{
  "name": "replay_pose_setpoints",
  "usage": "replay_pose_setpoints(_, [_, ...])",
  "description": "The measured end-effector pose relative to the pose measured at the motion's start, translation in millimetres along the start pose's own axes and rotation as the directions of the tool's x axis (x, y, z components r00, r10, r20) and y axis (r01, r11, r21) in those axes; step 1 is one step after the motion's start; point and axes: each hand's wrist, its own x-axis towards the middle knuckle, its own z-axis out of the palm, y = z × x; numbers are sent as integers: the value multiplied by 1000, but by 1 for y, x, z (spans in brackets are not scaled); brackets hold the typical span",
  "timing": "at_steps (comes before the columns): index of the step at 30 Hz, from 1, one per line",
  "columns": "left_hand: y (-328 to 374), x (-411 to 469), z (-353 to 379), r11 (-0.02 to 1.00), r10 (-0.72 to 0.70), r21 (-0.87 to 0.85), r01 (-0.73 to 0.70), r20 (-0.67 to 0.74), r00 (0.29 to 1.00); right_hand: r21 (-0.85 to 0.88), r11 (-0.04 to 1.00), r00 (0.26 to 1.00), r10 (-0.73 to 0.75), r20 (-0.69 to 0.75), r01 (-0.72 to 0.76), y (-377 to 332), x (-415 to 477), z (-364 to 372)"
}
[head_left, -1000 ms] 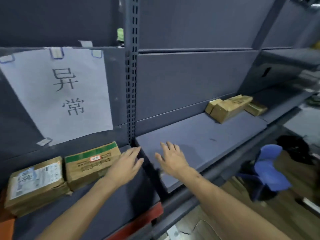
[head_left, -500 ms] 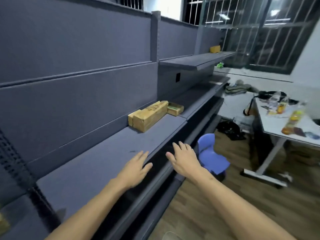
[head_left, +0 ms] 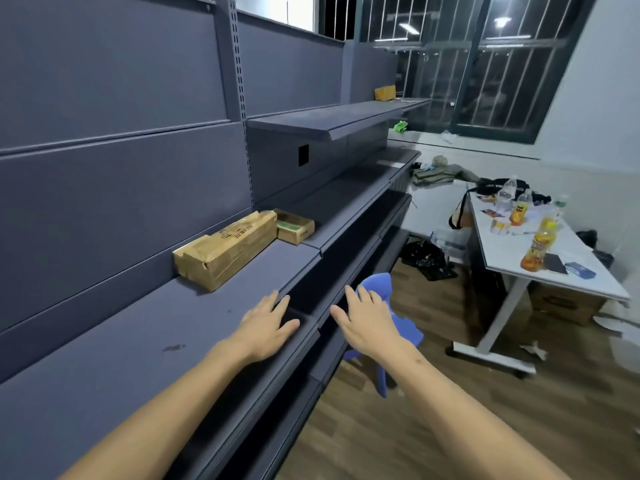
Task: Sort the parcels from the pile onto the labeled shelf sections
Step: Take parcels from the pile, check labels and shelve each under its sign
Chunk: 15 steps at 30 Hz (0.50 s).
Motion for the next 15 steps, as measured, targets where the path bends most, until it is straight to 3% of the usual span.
replay_pose_setpoints(8, [-35, 136, -9, 993, -103, -74, 97, -81, 991, -68, 994, 992, -72, 106, 80, 22, 147, -8])
replay_pose_setpoints(15, [-85, 194, -27, 954, -269, -180, 241, -151, 951, 3, 989, 971, -145, 191, 147, 13, 252, -2])
